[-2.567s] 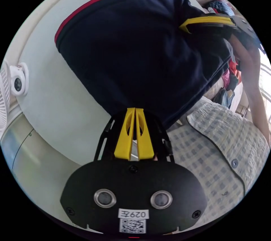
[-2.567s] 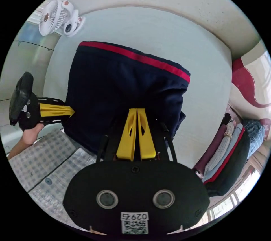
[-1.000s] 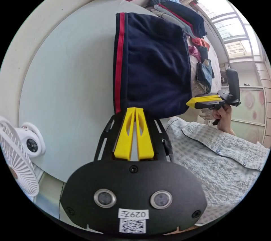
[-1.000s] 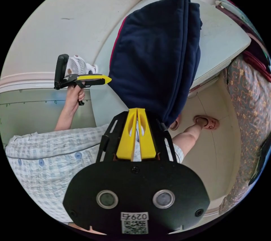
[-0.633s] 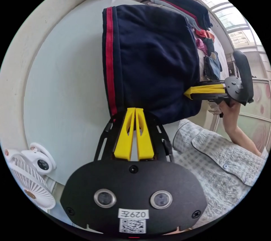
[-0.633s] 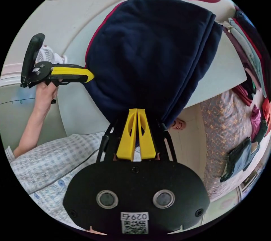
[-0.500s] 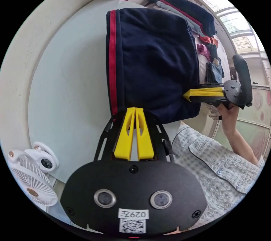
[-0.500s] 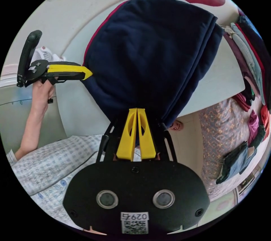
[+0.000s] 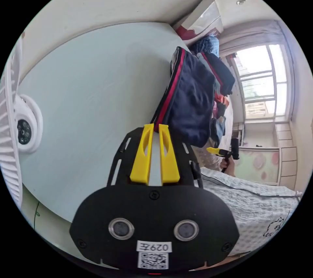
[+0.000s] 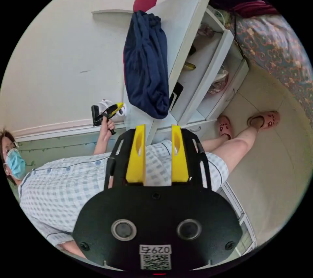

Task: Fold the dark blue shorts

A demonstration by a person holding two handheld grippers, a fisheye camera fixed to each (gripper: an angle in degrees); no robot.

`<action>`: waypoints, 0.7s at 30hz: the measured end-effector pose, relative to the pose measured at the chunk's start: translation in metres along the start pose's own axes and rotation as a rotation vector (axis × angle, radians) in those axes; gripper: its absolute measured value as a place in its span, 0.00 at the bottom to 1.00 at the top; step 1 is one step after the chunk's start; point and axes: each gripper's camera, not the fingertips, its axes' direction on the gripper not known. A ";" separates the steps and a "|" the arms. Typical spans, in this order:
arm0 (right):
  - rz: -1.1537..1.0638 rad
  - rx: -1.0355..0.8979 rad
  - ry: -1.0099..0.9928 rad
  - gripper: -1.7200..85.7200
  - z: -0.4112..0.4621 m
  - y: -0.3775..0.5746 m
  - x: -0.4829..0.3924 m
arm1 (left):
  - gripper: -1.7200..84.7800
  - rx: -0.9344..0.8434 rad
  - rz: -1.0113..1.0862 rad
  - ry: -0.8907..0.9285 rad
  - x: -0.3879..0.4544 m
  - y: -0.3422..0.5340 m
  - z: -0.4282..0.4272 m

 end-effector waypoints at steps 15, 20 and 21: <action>0.063 -0.088 -0.179 0.07 -0.122 -0.005 -0.018 | 0.23 -0.136 -0.071 0.198 -0.018 0.009 0.046; 0.090 -0.015 -0.438 0.04 -0.200 0.029 -0.046 | 0.24 -0.076 -0.151 0.363 -0.025 0.038 0.055; 0.084 -0.016 -0.467 0.04 -0.216 0.035 -0.057 | 0.24 -0.049 -0.181 0.428 -0.027 0.047 0.060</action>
